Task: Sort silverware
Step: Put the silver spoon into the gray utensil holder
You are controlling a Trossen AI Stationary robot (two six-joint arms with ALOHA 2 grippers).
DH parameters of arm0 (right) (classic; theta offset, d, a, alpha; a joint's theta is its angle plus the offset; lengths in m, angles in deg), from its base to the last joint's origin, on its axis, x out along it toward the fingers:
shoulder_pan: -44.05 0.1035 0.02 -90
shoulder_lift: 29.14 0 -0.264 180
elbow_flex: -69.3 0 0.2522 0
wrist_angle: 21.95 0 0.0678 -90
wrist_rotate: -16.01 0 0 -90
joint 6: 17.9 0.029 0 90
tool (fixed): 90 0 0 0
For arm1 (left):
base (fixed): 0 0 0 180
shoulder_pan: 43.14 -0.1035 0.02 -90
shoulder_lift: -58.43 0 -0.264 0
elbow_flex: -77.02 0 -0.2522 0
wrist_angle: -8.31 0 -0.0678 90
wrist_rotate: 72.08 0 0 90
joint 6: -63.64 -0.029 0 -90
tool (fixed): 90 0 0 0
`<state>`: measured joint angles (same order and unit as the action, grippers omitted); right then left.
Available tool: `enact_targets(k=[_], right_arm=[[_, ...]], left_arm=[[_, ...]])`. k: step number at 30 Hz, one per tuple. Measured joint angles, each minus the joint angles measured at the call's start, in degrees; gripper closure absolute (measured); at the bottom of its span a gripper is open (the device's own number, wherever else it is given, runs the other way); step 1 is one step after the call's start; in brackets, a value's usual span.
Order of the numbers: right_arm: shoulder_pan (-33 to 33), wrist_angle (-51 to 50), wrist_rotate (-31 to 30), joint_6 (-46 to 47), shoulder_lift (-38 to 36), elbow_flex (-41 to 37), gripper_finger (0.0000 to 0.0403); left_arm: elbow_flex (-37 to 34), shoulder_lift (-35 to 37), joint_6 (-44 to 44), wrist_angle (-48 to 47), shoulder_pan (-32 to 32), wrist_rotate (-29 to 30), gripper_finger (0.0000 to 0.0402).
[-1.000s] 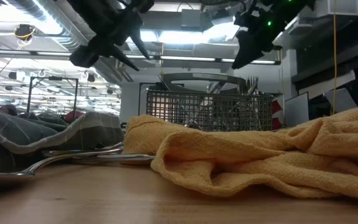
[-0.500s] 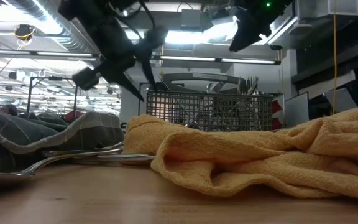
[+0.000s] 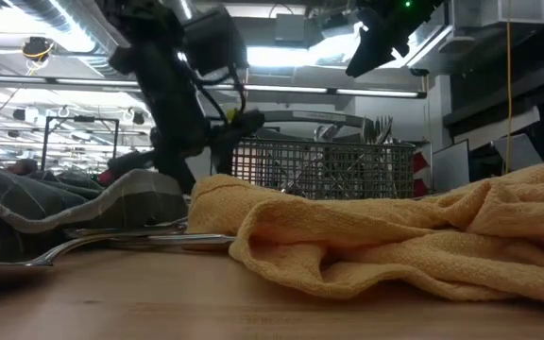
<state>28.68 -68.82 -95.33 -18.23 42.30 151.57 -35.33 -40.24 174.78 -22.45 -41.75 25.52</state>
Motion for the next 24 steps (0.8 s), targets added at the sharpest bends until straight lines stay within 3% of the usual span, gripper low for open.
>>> enact_targets(k=[24], right_arm=[[-0.02,-0.06,0.0,-0.17,0.0,0.0,0.0267]], left_arm=[[0.0,-2.79,0.76,1.54,-5.74,1.81,0.0284]])
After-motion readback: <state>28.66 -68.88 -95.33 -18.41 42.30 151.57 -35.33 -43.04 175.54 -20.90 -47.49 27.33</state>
